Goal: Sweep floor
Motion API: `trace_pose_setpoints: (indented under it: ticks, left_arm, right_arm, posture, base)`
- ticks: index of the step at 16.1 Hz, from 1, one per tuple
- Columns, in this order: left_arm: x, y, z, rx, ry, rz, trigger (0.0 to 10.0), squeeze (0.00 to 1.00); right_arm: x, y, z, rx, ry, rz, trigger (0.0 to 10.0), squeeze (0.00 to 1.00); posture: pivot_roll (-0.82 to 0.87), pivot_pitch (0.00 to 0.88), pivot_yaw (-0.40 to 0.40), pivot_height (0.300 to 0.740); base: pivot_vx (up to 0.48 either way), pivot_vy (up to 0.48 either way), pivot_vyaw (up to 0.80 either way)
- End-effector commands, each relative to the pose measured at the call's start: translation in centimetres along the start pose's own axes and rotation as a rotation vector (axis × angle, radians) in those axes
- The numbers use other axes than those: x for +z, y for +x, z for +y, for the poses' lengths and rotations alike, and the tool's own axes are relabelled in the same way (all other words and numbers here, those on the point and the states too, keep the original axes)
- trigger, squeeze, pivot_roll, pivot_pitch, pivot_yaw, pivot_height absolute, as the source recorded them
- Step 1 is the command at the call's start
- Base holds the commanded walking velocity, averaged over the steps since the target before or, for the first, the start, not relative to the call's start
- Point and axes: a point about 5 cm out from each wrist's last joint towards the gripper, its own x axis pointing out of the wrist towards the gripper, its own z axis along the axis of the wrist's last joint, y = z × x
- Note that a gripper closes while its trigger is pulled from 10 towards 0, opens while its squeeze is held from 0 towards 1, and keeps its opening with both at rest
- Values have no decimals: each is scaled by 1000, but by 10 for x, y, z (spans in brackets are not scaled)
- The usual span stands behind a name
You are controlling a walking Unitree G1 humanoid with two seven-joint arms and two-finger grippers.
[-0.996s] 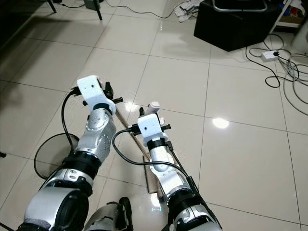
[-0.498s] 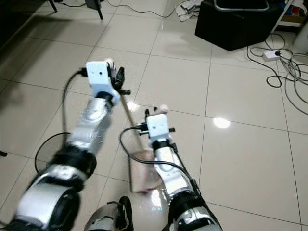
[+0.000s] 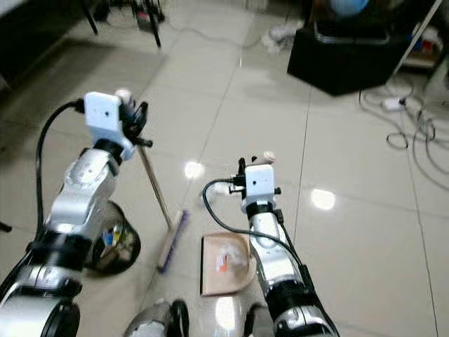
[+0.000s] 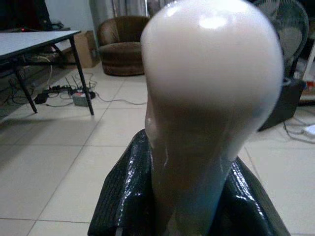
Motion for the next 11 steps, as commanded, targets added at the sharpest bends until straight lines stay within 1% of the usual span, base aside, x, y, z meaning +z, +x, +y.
trace_pose_setpoints:
  ticks: [1, 3, 5, 6, 8, 10, 11]
  left_arm:
    - [2, -6, 7, 9, -5, -6, 10000, 0]
    - [-9, -18, 6, -1, 13, 30, 10000, 0]
    - [-28, -39, 9, 6, 45, 103, 10000, 0]
    - [-37, -50, 13, 18, 64, 136, 10000, 0]
    - [-51, -72, 23, 66, 73, 205, 10000, 0]
    - [-58, -87, 28, 92, 79, 247, 10000, 0]
    - [-63, -95, 27, 71, 104, 273, 10000, 0]
  right_arm:
    - [14, 4, -3, -13, 26, -55, 10000, 0]
    - [20, 5, -8, -8, 57, -46, 10000, 0]
    - [32, 5, -14, 6, 98, -6, 10000, 0]
    - [43, 5, -19, 1, 107, -18, 10000, 0]
    - [68, 10, -28, -13, 119, -33, 10000, 0]
    - [94, 19, -33, -8, 153, -55, 10000, 0]
    - [113, 25, -36, 10, 142, -83, 10000, 0]
  posture:
    - [-51, 0, 52, 740]
    - [-59, 0, 52, 740]
    - [-76, 0, 60, 740]
    - [-82, 0, 65, 740]
    - [-86, 0, 73, 740]
    - [-89, 0, 71, 740]
    - [-90, 0, 68, 740]
  base:
    - [0, 0, 0]
    - [0, 0, 0]
    - [0, 0, 0]
    - [0, 0, 0]
    - [0, 0, 0]
    - [0, 0, 0]
    - [0, 0, 0]
